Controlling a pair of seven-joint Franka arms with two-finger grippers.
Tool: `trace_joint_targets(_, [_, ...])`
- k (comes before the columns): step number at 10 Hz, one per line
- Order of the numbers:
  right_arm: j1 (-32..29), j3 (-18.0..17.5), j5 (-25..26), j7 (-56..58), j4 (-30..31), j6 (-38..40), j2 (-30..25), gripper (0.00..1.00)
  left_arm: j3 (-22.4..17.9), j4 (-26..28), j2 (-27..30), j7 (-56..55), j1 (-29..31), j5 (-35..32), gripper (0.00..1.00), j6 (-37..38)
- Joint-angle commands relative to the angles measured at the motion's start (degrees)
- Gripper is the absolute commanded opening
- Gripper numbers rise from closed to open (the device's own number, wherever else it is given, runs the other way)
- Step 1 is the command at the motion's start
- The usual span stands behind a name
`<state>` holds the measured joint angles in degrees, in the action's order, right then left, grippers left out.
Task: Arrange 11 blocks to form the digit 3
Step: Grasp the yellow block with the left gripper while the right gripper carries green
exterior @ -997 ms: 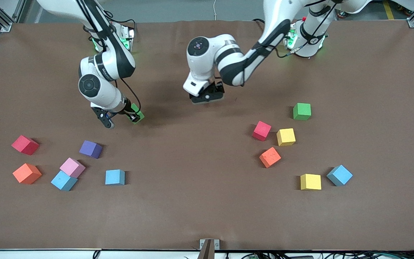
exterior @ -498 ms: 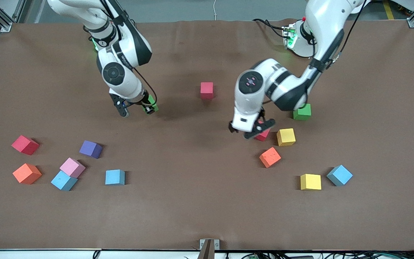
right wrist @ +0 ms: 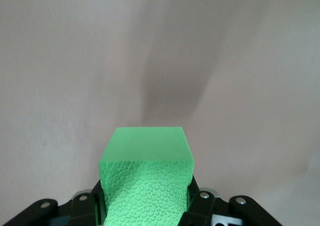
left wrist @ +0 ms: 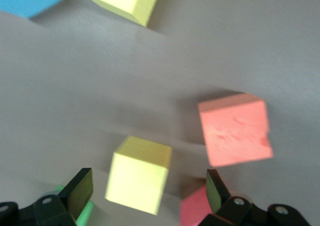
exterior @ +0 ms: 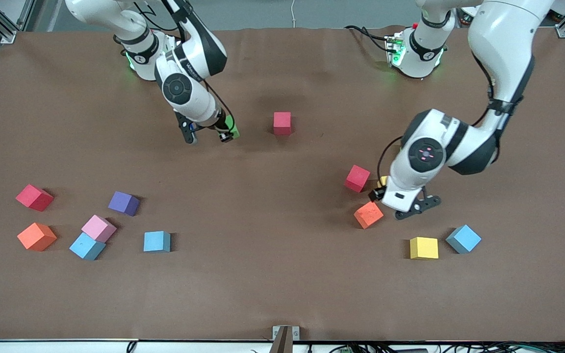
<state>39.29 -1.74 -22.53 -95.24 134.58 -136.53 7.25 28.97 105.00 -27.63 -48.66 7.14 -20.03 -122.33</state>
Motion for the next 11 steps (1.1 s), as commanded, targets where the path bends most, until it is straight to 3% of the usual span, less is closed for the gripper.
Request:
trace_joint_targets(1, [5.7,0.4,-1.9,-9.2,0.5,-5.9,-0.2,0.23,0.7,2.6,1.3,4.4,0.7,0.2,1.0,-0.1])
trace_joint_targets(2, [6.8,0.3,-1.9,-12.0,0.5,-7.3,0.4,0.24,1.5,5.2,2.1,5.9,0.9,0.2,1.0,-0.4])
trace_joint_targets(5, [10.3,0.3,-2.1,-18.9,0.5,-10.5,2.8,0.24,2.9,13.6,2.9,7.3,3.1,-0.1,1.0,-12.5])
trace_joint_targets(8, [13.1,0.3,-2.1,-23.0,-0.3,-13.7,7.1,0.26,2.9,15.3,2.6,7.5,4.6,-5.4,1.0,-13.2])
trace_joint_targets(11, [15.1,0.4,-2.1,-27.4,-0.6,-13.9,7.9,0.27,2.9,15.5,2.2,7.6,5.2,-6.0,1.0,-13.3])
